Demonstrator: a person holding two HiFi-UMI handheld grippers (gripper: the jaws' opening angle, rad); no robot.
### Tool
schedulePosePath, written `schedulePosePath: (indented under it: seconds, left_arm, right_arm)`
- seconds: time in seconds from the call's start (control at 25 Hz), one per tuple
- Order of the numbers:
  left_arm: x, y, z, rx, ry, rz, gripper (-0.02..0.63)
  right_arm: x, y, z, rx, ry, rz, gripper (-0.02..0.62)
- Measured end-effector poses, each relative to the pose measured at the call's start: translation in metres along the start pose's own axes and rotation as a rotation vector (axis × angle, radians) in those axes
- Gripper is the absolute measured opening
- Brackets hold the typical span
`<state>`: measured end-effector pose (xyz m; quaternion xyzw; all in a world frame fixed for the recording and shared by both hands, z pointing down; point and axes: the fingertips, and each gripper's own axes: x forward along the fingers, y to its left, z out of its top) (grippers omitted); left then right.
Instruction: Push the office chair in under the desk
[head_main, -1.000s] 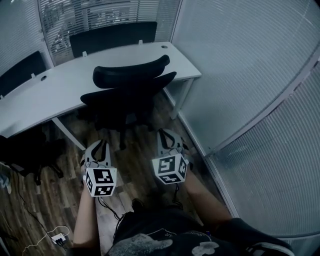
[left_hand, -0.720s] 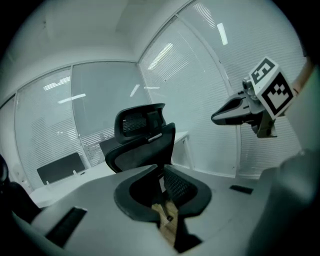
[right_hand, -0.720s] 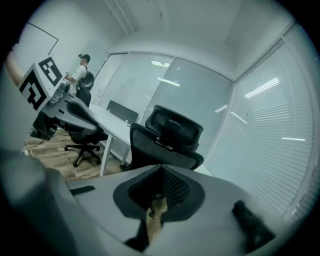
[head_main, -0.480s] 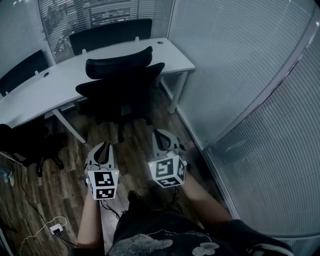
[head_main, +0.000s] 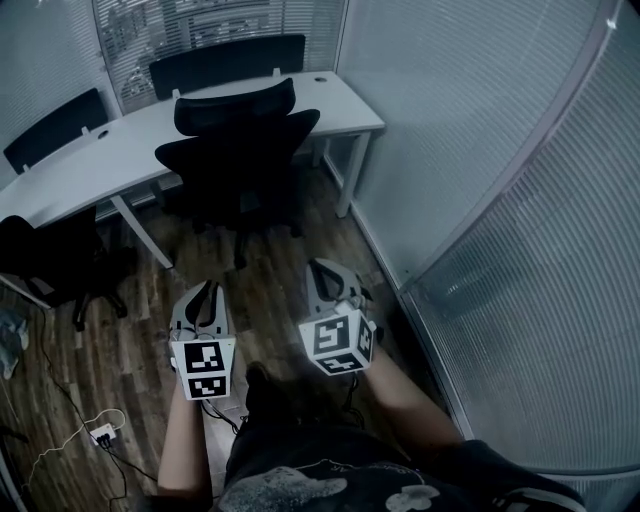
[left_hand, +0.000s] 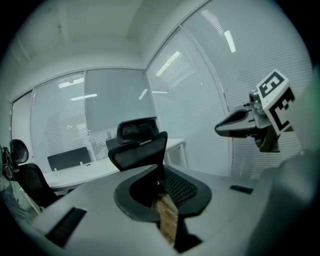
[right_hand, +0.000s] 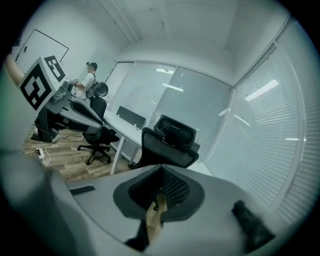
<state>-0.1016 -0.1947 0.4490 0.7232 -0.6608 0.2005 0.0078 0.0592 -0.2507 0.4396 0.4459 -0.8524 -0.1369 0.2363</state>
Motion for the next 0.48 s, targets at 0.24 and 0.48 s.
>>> schedulePosePath:
  seconds: [0.24,0.48]
  left_arm:
    - [-0.03,-0.027,-0.007,-0.028,0.021,-0.004,0.048]
    - [-0.047,-0.051,-0.011,-0.011,0.034,-0.006,0.048]
  right_arm:
    - [-0.038,-0.003,-0.01,0.005,-0.014,0.011,0.021]
    - [-0.06,-0.006,-0.023,0.007,-0.011,0.012,0.021]
